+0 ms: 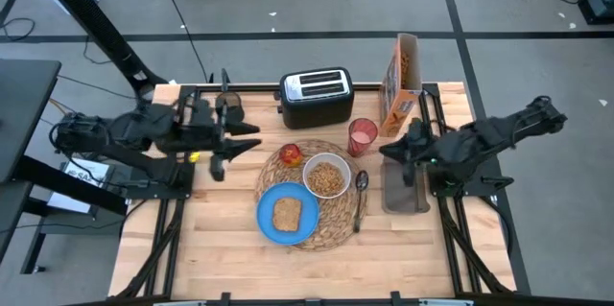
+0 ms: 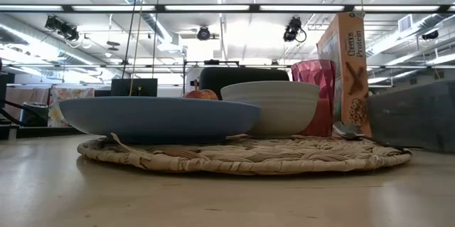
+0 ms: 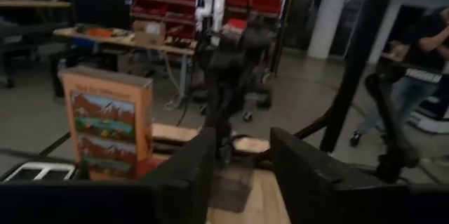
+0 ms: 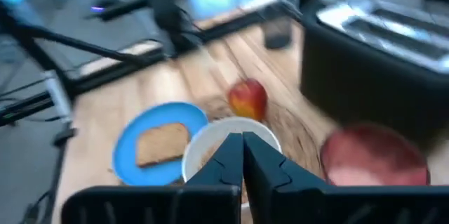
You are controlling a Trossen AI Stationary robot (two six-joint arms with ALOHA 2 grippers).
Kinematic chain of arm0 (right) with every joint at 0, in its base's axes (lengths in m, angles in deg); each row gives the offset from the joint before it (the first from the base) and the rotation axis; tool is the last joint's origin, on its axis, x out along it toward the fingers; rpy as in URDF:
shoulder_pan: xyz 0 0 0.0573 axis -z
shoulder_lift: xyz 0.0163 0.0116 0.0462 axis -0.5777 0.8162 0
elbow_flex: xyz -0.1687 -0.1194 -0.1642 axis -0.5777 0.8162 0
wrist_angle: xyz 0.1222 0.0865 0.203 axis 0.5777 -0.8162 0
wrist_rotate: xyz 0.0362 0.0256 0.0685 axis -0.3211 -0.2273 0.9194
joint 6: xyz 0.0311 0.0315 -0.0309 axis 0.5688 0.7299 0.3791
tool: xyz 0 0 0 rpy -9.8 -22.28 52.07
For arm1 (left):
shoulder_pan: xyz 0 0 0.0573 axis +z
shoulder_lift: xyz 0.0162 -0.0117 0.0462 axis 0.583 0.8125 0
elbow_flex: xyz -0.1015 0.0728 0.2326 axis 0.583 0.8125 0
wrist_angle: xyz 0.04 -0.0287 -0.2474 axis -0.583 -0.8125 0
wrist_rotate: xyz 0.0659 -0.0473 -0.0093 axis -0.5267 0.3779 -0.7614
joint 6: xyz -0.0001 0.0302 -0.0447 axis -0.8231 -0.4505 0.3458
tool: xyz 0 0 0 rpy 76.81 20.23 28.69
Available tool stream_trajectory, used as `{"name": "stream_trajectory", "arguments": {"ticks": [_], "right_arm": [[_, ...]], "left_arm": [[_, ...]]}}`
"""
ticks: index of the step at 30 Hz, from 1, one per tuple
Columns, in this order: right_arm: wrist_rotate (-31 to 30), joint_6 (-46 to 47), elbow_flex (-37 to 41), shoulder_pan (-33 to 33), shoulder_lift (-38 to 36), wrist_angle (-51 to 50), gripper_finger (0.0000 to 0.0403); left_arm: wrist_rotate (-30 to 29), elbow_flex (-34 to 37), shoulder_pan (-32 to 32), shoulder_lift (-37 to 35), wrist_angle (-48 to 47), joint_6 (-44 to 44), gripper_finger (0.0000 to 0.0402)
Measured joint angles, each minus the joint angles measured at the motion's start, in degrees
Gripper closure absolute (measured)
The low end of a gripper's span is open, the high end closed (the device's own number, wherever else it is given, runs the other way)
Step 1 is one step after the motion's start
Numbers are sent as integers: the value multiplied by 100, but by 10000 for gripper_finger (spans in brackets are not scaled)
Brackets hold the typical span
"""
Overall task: Arrange a breakfast setting
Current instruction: Return to Home Position
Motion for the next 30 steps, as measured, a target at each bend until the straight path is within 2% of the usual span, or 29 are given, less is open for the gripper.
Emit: {"name": "stream_trajectory", "arguments": {"ticks": [4,9,15,20,24,30], "right_arm": [[454,-893,276,29,-520,594,393],[848,-1402,851,101,-1077,1283,398],[1022,-1838,1749,101,-1771,2193,399],[1125,-1827,2198,101,-2193,2417,400],[1224,-1830,2470,239,-2407,2573,401],[1975,-1991,2808,992,-2742,2646,401]], "left_arm": [[136,0,356,252,-38,17,317],[140,0,697,521,-34,-28,391],[147,0,973,673,-60,-198,391],[200,107,1096,729,-36,-357,397],[246,923,1184,536,555,-250,397],[274,2032,1182,98,1438,-222,397]]}}
